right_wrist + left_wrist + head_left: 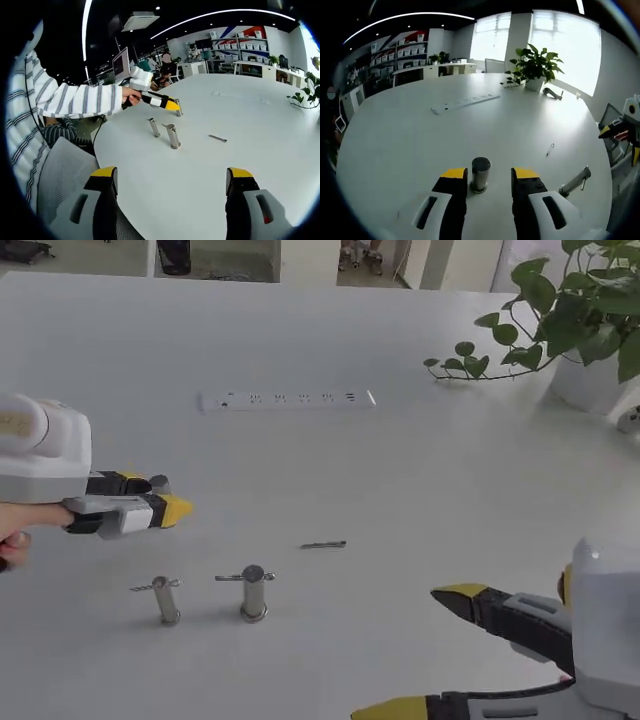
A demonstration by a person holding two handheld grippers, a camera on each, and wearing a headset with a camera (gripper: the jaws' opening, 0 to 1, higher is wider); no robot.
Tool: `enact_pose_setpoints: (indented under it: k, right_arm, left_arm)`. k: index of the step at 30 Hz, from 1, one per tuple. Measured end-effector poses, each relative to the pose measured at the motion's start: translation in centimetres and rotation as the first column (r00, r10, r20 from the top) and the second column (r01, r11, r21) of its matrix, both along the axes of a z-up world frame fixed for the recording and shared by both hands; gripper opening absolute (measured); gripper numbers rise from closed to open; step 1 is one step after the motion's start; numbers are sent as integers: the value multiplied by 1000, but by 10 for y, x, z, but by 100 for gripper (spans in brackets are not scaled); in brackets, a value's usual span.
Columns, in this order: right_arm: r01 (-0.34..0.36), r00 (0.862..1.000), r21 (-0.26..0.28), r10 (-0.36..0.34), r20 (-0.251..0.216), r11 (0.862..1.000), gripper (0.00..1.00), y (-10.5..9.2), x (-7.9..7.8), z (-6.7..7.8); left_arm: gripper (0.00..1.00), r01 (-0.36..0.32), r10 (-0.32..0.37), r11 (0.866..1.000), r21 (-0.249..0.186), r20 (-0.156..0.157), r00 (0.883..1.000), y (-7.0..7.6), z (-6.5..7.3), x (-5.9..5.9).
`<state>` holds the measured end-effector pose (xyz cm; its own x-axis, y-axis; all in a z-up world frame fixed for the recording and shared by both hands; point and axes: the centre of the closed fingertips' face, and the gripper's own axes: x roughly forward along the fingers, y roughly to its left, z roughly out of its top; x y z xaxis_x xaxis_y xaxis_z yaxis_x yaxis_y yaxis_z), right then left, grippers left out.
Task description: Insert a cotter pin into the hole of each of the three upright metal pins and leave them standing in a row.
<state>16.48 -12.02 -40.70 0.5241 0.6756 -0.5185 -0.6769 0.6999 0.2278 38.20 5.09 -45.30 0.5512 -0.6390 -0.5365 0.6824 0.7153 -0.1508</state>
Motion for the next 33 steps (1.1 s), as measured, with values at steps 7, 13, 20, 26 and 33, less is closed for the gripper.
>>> enact_pose_setpoints:
  k: [7, 13, 20, 26, 33]
  right_arm:
    - [-3, 1000, 9, 3, -7, 1000, 87, 3, -1, 1]
    - [-18, 1000, 8, 18, -19, 1000, 86, 6, -5, -1]
    - [-21, 1000, 24, 21, -18, 999, 85, 9, -6, 0]
    - [-21, 1000, 32, 21, 1, 999, 86, 11, -6, 4]
    - [-18, 1000, 38, 18, 19, 999, 85, 8, -8, 9]
  left_arm:
    - [21, -12, 12, 1000, 10, 10, 1000, 0, -4, 4]
    - [10, -6, 0, 996, 89, 64, 998, 4, -4, 7]
    - [10, 10, -23, 989, 145, 90, 996, 5, -2, 8]
    - [9, 13, -33, 985, 175, 109, 994, 0, -1, 5]
    - [9, 5, -25, 979, 203, 95, 995, 8, 7, -2]
